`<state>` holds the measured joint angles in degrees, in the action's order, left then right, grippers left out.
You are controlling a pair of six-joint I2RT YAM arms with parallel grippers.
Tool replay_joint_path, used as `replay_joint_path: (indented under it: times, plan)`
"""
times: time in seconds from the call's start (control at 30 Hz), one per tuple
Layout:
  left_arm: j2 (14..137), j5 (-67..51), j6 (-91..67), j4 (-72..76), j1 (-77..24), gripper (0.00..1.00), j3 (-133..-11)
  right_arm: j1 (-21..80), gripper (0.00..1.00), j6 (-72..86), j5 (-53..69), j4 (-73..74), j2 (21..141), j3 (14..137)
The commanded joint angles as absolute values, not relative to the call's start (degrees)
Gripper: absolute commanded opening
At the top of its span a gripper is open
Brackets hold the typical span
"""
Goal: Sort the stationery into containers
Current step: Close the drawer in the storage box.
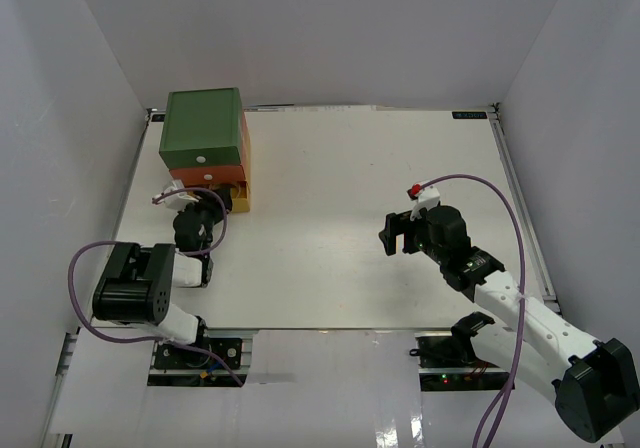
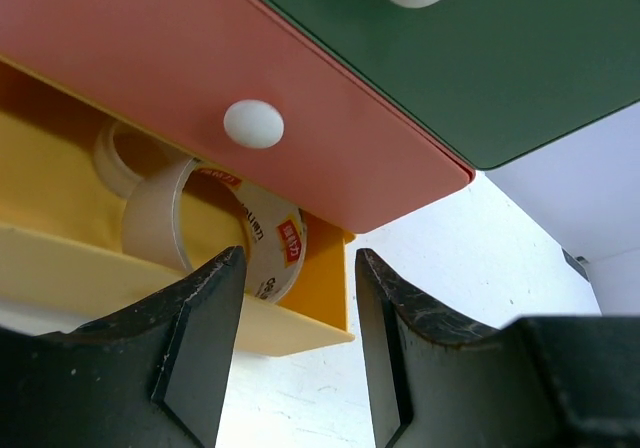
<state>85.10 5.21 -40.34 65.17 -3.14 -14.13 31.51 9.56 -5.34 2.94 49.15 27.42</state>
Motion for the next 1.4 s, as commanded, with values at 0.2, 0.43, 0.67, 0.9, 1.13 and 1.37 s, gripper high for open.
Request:
replay_joint_path:
  times: [0.2, 0.43, 0.67, 0.9, 1.13, 1.37]
  plan:
    - [89.39, -4.05, -36.3, 83.04, -1.85, 0.58, -12.76, 31.2, 0.92, 8.53, -4.48, 0.88, 49.13, 27.16]
    - [73.94, 1.99, -35.33, 65.5, -1.84, 0.57, -13.09, 31.2, 0.92, 8.35, -3.69, 0.7, 50.45, 27.25]
    - [64.87, 8.26, -43.49, 42.82, -1.85, 0.53, -13.89, 31.2, 0.92, 8.35, -3.43, 0.62, 50.63, 27.16]
    - [67.23, 10.9, -51.59, 40.43, -1.32, 0.43, -11.34, 31.29, 0.92, 8.26, -3.51, 0.7, 49.66, 26.98]
    - [76.35, 8.7, -53.35, 44.2, -0.09, 0.43, -13.44, 31.29, 0.92, 8.26, -3.69, 0.7, 49.13, 26.81]
    - [84.11, 7.56, -54.67, 49.3, 2.2, 0.46, -15.91, 31.29, 0.92, 8.26, -4.22, 0.62, 48.78, 26.72]
